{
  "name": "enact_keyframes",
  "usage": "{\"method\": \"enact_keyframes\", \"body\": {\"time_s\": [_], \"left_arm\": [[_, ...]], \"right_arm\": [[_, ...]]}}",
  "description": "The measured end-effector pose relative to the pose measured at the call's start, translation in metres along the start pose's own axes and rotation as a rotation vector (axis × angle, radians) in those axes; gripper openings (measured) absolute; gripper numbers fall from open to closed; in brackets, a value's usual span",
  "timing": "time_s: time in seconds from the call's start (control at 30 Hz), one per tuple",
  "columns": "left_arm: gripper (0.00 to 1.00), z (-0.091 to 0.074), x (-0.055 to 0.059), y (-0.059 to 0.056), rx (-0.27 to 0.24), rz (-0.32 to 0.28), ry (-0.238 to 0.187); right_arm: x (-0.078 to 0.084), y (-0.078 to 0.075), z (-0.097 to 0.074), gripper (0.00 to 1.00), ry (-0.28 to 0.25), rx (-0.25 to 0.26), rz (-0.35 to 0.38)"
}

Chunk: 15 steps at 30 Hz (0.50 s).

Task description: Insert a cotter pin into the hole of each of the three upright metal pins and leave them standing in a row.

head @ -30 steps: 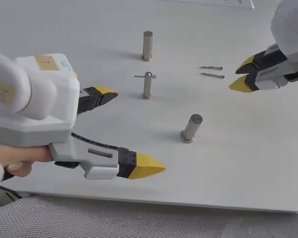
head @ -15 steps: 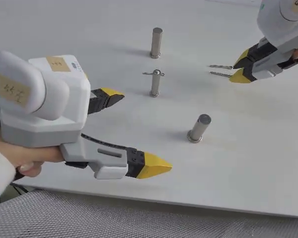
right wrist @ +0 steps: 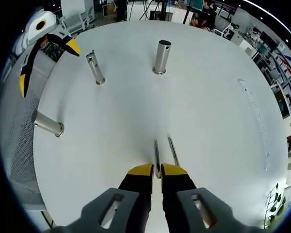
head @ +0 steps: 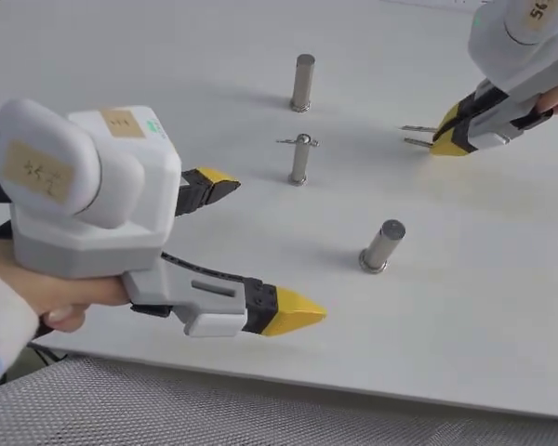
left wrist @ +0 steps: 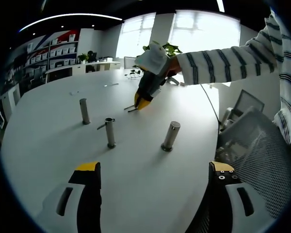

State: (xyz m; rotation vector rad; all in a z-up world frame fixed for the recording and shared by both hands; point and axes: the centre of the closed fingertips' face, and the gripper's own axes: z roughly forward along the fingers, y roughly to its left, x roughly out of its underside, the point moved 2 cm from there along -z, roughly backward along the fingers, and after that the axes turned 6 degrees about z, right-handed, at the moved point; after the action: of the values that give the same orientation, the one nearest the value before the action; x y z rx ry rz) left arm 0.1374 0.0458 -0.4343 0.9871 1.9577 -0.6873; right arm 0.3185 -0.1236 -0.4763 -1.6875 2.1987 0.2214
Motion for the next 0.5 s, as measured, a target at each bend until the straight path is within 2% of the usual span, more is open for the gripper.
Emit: {"method": "enact_keyframes", "body": {"time_s": [0.07,0.23,0.4,0.5], "left_arm": [[0.90,0.0005,0.0004,-0.0002,0.002,0.010,0.006],[0.89,0.0010,-0.0018,-0.0006,0.005,0.006,-0.001],[0.89,0.0006,-0.0010,-0.0020,0.010,0.004,0.005],[0.88,0.0004,-0.0006,-0.0028,0.014,-0.005,0.001]], "right_arm": [[0.0040,-0.0028,0.0019,0.00,0.021,0.004,-0.014],[0.0025,-0.0014,-0.0010,0.00,0.019,-0.013,-0.010],[0.0023,0.0010,0.0007,0.00,0.049,-0.003,-0.074],[0.0021,0.0002,0.0016,0.00,0.064,-0.003,-0.088]]}}
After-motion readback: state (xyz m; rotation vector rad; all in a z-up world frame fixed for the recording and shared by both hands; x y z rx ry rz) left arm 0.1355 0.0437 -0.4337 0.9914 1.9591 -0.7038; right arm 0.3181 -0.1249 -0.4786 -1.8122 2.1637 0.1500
